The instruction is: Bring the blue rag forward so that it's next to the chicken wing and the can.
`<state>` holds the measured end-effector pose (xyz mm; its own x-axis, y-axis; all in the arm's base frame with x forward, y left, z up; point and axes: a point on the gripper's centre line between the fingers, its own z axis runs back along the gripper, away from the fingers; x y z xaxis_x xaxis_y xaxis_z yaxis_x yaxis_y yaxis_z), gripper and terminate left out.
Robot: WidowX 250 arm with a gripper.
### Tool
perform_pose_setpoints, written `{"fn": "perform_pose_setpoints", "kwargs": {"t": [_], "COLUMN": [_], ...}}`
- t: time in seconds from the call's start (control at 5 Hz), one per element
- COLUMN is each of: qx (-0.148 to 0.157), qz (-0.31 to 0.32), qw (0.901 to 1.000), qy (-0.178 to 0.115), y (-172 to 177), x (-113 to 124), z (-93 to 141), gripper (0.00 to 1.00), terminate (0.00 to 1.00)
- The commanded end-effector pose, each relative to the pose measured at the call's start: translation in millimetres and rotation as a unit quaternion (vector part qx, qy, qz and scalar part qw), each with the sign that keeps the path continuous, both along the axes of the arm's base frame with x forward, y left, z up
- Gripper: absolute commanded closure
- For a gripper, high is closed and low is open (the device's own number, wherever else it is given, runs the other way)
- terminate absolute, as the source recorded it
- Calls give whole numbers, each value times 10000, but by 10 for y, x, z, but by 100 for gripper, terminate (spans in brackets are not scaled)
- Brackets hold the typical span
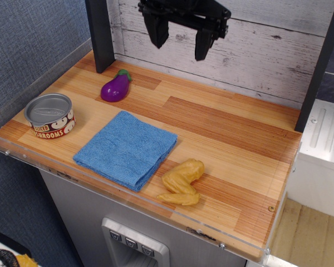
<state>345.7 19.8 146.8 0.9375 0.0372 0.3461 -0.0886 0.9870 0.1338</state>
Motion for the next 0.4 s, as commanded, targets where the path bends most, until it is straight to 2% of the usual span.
{"fn": "perform_pose_setpoints", "kwargs": {"t": [0.0, 0.2], "qx": [182, 182], "qz": [-16, -16], "qw": [9995, 9995], "qy": [-240, -240], "y": [-23, -23], "x": [18, 18], "z": [194, 194], "gripper": [0, 0], "terminate": [0, 100]}}
